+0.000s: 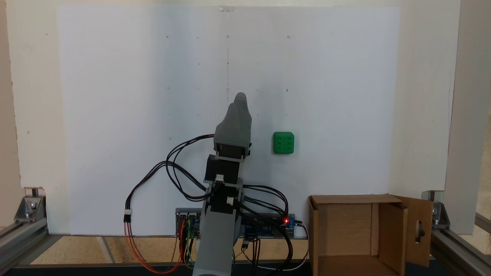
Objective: Grasp a green dice and put it in the bin.
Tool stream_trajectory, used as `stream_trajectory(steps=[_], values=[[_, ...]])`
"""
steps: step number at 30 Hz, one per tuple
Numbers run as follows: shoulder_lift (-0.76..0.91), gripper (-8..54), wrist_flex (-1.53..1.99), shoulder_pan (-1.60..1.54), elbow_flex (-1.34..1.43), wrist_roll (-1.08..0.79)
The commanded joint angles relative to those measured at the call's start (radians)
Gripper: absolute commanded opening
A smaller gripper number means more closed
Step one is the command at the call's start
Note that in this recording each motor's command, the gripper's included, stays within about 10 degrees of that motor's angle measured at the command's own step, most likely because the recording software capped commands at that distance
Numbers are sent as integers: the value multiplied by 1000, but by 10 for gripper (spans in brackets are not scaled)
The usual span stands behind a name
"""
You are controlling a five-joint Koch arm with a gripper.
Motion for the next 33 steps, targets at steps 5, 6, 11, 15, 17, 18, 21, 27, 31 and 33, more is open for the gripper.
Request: stream_trajectory(steps=[5,6,11,15,17,18,21,27,31,33], values=[[109,431,-9,-3,17,26],[109,431,-9,-5,12,26],[109,431,32,-6,-31,26],[109,432,296,-5,-184,26],[107,432,435,-5,-285,34],[107,432,503,-5,-336,43],[107,434,708,0,-483,132],[107,441,1113,5,-696,222],[106,453,1380,55,-834,273],[103,467,1549,110,-937,272]])
